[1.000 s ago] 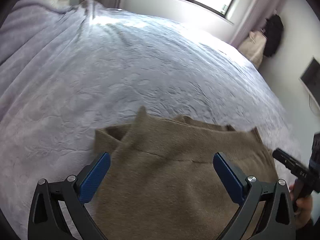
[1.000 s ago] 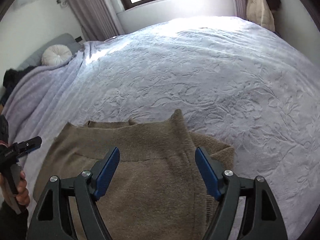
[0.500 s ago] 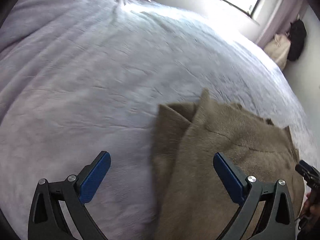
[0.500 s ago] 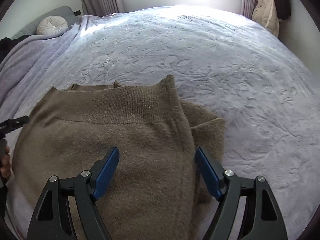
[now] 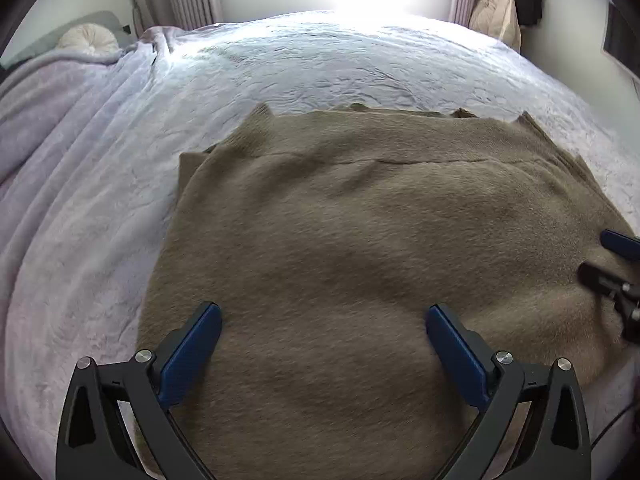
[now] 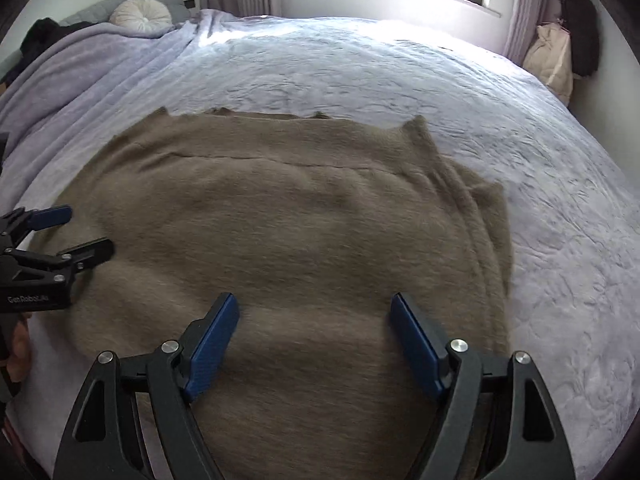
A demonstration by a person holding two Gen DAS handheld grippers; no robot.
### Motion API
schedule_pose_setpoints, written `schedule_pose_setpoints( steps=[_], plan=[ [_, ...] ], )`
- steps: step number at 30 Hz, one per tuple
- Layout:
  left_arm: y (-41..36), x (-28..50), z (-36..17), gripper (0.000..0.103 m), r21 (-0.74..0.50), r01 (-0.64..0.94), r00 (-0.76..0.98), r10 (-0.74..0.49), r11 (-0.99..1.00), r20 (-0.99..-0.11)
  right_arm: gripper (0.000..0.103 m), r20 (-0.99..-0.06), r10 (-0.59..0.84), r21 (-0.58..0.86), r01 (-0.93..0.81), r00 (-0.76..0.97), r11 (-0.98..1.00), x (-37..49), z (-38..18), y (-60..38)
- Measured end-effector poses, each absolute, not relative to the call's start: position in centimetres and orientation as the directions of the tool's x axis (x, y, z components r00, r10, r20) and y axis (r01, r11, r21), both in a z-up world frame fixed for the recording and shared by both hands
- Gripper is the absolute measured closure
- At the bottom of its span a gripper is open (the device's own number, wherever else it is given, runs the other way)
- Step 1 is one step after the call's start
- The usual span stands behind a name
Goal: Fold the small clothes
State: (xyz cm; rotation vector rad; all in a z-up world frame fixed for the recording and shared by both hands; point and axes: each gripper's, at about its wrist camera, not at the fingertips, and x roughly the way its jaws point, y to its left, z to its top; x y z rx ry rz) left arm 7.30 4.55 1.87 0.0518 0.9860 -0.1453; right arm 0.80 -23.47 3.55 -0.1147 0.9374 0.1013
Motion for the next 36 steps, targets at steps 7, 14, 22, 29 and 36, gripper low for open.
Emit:
schedule_pose_setpoints(
  steps=[7,14,22,29,36],
  plan=[
    [9.6,5.1,2.9,0.000,-0.060,0.007,0.537,-0.054,0.998,-0.842,0.021,-0.796,0.057,0.023,-0.063,0.603,0.998,-2.0,6.5,-26.7],
    [5.6,3.3,3.5,0.000,-0.066,-0.003,0.567,-0.053,0.998,-0.822,0.021,-0.770,0.093,0.002,-0.144,0.631,0.990,-3.7,5.9,-20.6],
    [6.0,3.3,1.4,0.000,-0.009,-0.037,0.523,0.011,0.999,-0.852,0.021,-0.797,0.020,-0.042,-0.089,0.604,0.995,-3.3,3.0,-22.0],
    [7.9,3.8,2.7,0.000,-0.034,-0.063,0.528,0.004,0.997,-0.849,0.021,-0.803,0.006,-0.059,-0.089,0.597,0.994,-3.5,4.9,-21.5],
    [10.7,6.9,3.0,0.000,-0.108,-0.081,0.509,-0.052,0.991,-0.859,0.021,-0.785,0.022,-0.078,-0.134,0.619,0.988,0.1,5.3,-18.9]
  ],
)
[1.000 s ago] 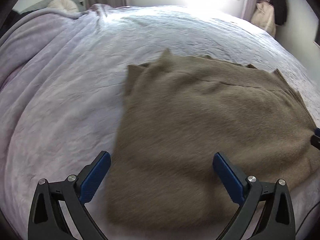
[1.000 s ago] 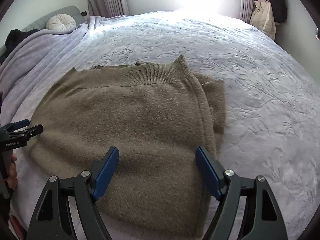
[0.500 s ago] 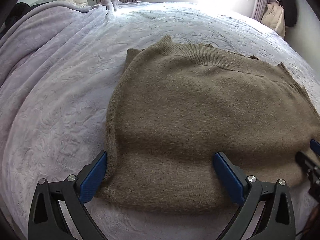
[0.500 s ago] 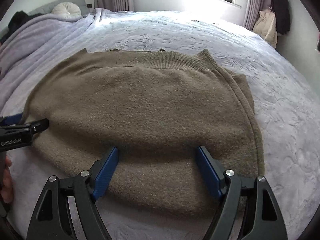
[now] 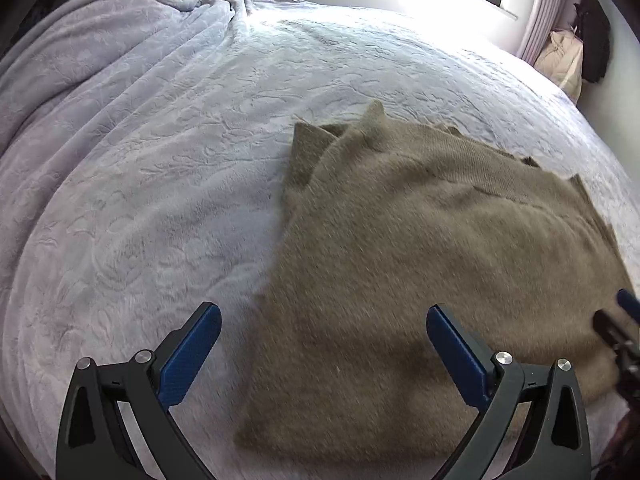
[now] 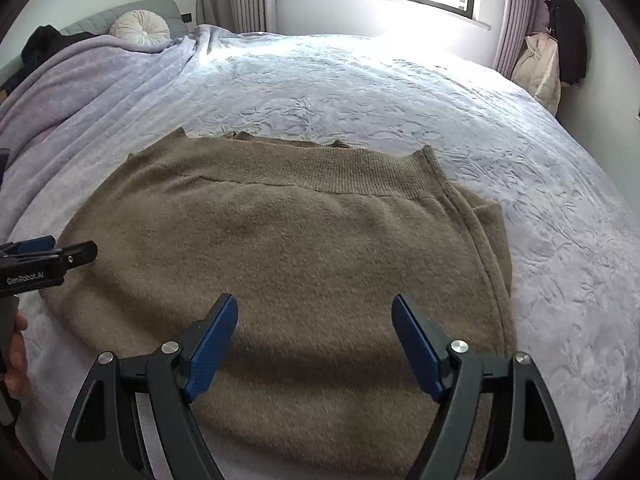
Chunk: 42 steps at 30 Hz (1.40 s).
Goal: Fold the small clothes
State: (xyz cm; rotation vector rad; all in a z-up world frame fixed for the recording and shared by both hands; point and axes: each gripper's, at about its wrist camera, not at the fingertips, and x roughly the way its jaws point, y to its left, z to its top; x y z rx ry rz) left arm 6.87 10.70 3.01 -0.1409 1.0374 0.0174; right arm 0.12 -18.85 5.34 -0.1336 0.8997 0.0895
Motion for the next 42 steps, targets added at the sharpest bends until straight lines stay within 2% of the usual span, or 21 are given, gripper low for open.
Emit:
schedule_pose_setpoints(
  steps=[3,7,15,16,17,19,20,23,25,27,29,33,34,35,37,39,42],
  plan=[
    [13.0,8.6,2.0,0.000,-0.224,-0.074,0.451,-0.168,0.972,-0.877,0.017,-0.813,-0.023,-0.122,-0.131,0.582,0.984,1.7,2.7,-18.7],
    [15.0,10.6,0.1,0.000,-0.368,-0.061,0.362,-0.323,0.928,-0.874,0.014,-0.760,0.000,-0.109,-0.128,0.650,0.986,0.8,2.2,-19.0],
    [11.9,14.0,-0.6,0.000,-0.328,0.042,0.322,-0.323,0.944,-0.890,0.013,-0.736,0.021,-0.094,-0.132,0.677,0.987,0.3,2.0,-19.2],
    [11.7,14.2,-0.5,0.005,-0.329,0.040,0.325,-0.324,0.943,-0.889,0.013,-0.735,0.023,-0.092,-0.133,0.678,0.987,0.2,2.0,-19.4],
    [11.4,14.2,-0.2,0.036,-0.337,0.046,0.332,-0.332,0.941,-0.883,0.013,-0.733,0.025,-0.089,-0.133,0.679,0.987,0.3,2.0,-19.4],
    [10.7,13.9,0.8,0.063,-0.359,0.074,0.343,-0.362,0.930,-0.867,0.012,-0.733,0.032,-0.083,-0.136,0.680,0.987,0.3,1.9,-19.5],
    [10.2,13.7,1.3,0.072,-0.324,0.078,0.355,-0.330,0.943,-0.875,0.012,-0.734,0.035,-0.079,-0.137,0.678,0.987,0.3,2.0,-19.6],
    [9.1,13.6,2.0,0.075,-0.250,0.096,0.370,-0.268,0.963,-0.890,0.011,-0.752,0.059,-0.054,-0.149,0.656,0.987,0.7,2.3,-19.7],
    [9.3,13.5,2.3,0.077,-0.251,0.086,0.382,-0.265,0.964,-0.885,0.011,-0.777,0.090,-0.010,-0.155,0.623,0.988,0.9,3.5,-20.2],
    [9.6,13.5,2.7,0.079,-0.254,0.078,0.396,-0.264,0.964,-0.880,0.011,-0.758,0.099,0.005,-0.146,0.645,0.989,0.6,5.3,-20.5],
    [9.5,13.3,3.1,0.083,-0.233,0.079,0.400,-0.245,0.969,-0.883,0.011,-0.746,0.058,-0.046,-0.138,0.663,0.989,0.9,6.3,-19.9],
    [9.1,13.3,4.3,0.087,-0.221,0.077,0.407,-0.233,0.972,-0.883,0.011,-0.824,0.004,-0.118,-0.178,0.567,0.977,4.9,4.5,-16.7],
    [9.1,13.2,4.6,0.087,-0.224,0.072,0.410,-0.234,0.972,-0.882,0.009,-0.856,-0.014,-0.137,-0.200,0.516,0.970,6.4,3.1,-15.7],
    [9.1,13.3,4.8,0.087,-0.222,0.068,0.411,-0.230,0.973,-0.882,0.003,-0.866,-0.041,-0.163,-0.205,0.498,0.965,7.3,2.1,-15.0],
    [9.0,13.2,5.3,0.087,-0.226,0.063,0.407,-0.231,0.972,-0.884,0.001,-0.851,-0.073,-0.203,-0.199,0.520,0.959,8.1,1.9,-14.6],
    [8.5,13.1,5.9,0.087,-0.214,0.070,0.409,-0.223,0.974,-0.885,0.001,-0.860,-0.046,-0.145,-0.157,0.508,0.977,7.9,2.9,-15.6],
    [6.8,12.7,7.0,0.088,-0.186,0.099,0.415,-0.211,0.977,-0.885,0.001,-0.823,-0.023,-0.083,-0.081,0.568,0.993,5.2,4.8,-18.6]
  ],
)
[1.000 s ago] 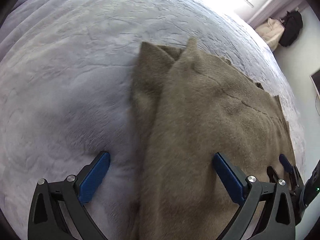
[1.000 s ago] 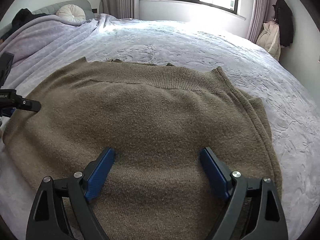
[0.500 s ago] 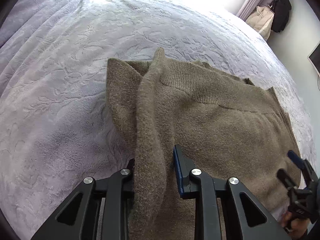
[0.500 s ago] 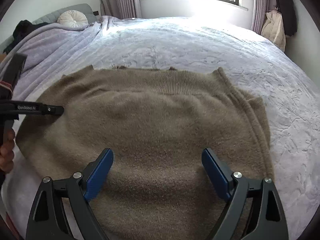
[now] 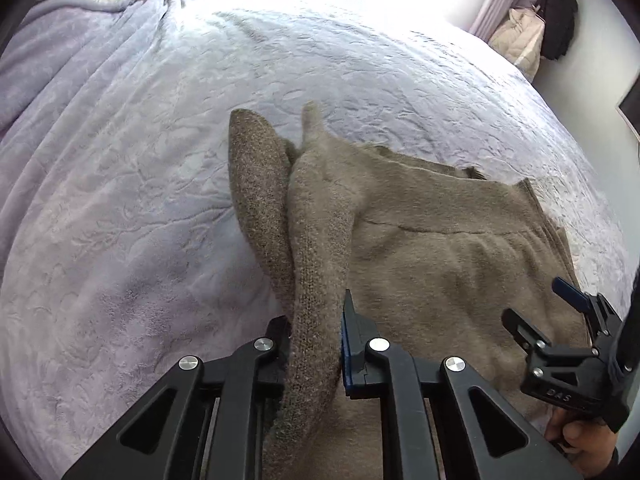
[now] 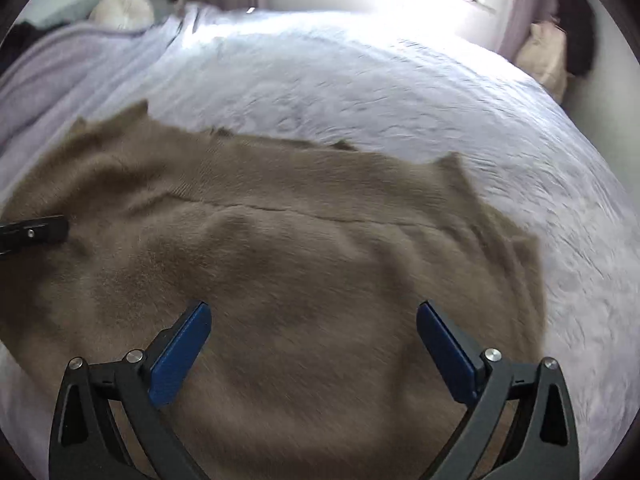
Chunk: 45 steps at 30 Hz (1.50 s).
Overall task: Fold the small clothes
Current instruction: 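Grasp the sweater side edge with the left tool and lift it, then fold the held edge across the sweater and open the left tool, then grasp the opposite sweater side edge with the right tool and lift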
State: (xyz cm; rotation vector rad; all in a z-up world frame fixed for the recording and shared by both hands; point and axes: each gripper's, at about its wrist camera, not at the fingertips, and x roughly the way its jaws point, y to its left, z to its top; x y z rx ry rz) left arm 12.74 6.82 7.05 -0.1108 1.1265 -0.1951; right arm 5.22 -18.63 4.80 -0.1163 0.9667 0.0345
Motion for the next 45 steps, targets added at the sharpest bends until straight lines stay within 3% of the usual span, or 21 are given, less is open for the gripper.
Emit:
schedule_pose_setpoints(
  steps=[7,16,24,30,31,33,34,35,40,45],
  plan=[
    [0.8,12.6,10.8,0.089,-0.148,0.144,0.410,-0.195,0.979,-0.891,0.001,-0.808,0.003,-0.016,-0.027,0.589,1.000,0.9,5.5,-24.9],
    [-10.0,12.7,14.8,0.089,-0.089,0.203,0.417,-0.168,0.975,-0.893,0.001,-0.778,0.089,0.016,-0.121,0.621,0.993,-0.7,6.9,-27.2],
    [-21.2,11.7,9.6,0.090,-0.031,0.319,0.322,-0.140,0.947,-0.936,0.001,-0.767,0.155,0.062,-0.168,0.623,0.984,-2.5,6.1,-30.7],
    [-22.7,11.5,6.6,0.089,-0.004,0.366,0.306,-0.124,0.931,-0.944,0.001,-0.780,0.199,0.092,-0.205,0.593,0.974,-3.0,4.8,-31.5],
    [-22.5,11.5,6.9,0.083,-0.013,0.371,0.296,-0.132,0.928,-0.946,0.001,-0.779,0.214,0.105,-0.213,0.590,0.971,-3.0,4.7,-31.5],
    [-21.9,11.5,7.8,0.049,-0.081,0.382,0.259,-0.191,0.921,-0.947,0.001,-0.775,0.237,0.126,-0.225,0.586,0.966,-3.0,4.9,-31.7],
    [-21.5,11.5,8.5,0.022,-0.126,0.378,0.236,-0.227,0.917,-0.945,0.001,-0.773,0.242,0.128,-0.229,0.586,0.965,-3.1,5.1,-31.7],
    [-21.3,11.4,9.1,0.017,-0.143,0.375,0.243,-0.247,0.916,-0.938,0.001,-0.770,0.249,0.132,-0.234,0.588,0.963,-3.2,5.3,-31.8],
    [-20.5,8.8,13.5,0.017,-0.100,0.453,0.351,-0.280,0.886,-0.894,0.001,-0.745,0.326,0.189,-0.284,0.582,0.940,-4.0,7.3,-32.2],
    [-14.9,8.6,13.7,0.017,-0.102,0.407,0.411,-0.282,0.908,-0.867,0.001,-0.697,0.487,0.369,-0.318,0.526,0.873,-3.1,8.2,-33.3]
  ],
)
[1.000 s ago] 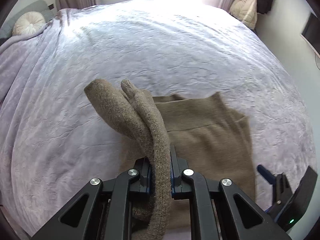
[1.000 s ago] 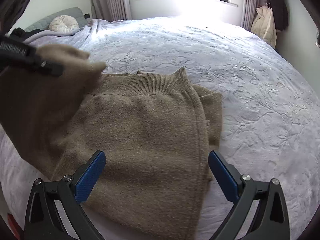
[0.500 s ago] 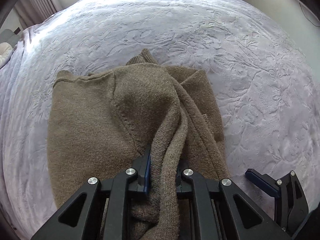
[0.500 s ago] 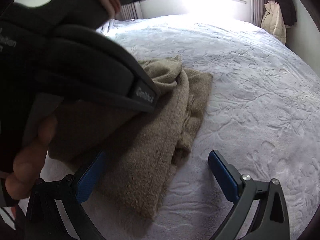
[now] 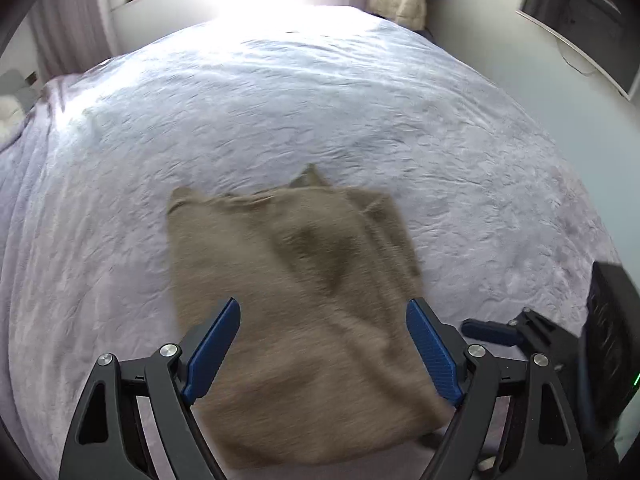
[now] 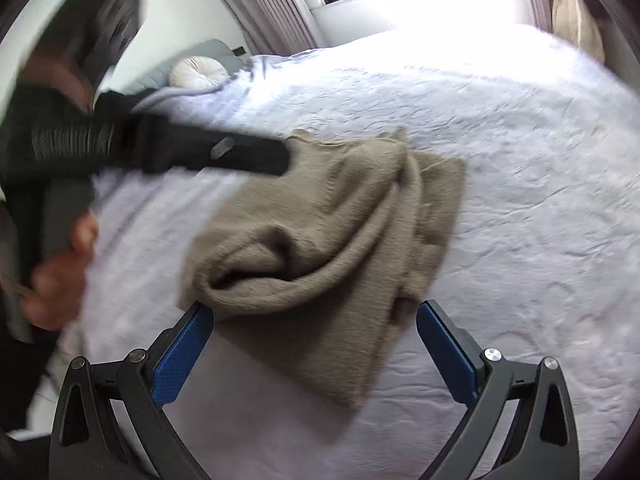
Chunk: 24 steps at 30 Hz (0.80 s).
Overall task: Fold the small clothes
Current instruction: 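Grasp the opposite sweater side edge with the right tool and lift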
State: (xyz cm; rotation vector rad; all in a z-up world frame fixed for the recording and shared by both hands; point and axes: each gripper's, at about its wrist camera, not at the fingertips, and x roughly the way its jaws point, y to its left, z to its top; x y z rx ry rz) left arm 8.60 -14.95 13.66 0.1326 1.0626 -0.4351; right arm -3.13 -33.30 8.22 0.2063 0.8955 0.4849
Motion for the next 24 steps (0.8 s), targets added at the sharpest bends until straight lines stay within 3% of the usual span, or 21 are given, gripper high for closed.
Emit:
schedule_pose_setpoints(
  steps=[3,8,12,14,17,24],
  plan=[
    [-10.5,9.2,11.2,0.017,-0.119,0.320,0.406,-0.249,0.940,-0.879,0.001,-0.667,0.560,0.470,-0.306,0.491,0.828,-1.9,8.3,-34.1],
    [-6.4,8.8,7.1,0.017,-0.173,0.222,0.377,-0.248,0.960,-0.892,0.001,-0.636,0.560,0.505,-0.262,0.531,0.822,-1.5,9.8,-35.7],
    [-7.6,8.4,5.4,0.017,-0.152,0.226,0.386,-0.232,0.962,-0.893,0.006,-0.691,0.516,0.459,-0.243,0.506,0.854,1.0,9.6,-33.2],
    [-8.2,8.0,5.4,0.017,-0.145,0.243,0.397,-0.234,0.959,-0.887,0.022,-0.743,0.492,0.427,-0.246,0.454,0.870,2.8,8.5,-31.9],
    [-8.4,7.7,5.5,0.017,-0.121,0.267,0.415,-0.228,0.956,-0.881,0.030,-0.817,0.427,0.375,-0.207,0.388,0.904,5.0,6.2,-30.9],
    [-7.8,7.7,5.2,0.016,-0.127,0.305,0.427,-0.255,0.944,-0.867,0.029,-0.820,0.393,0.363,-0.151,0.417,0.919,5.3,5.9,-31.9]
  ],
)
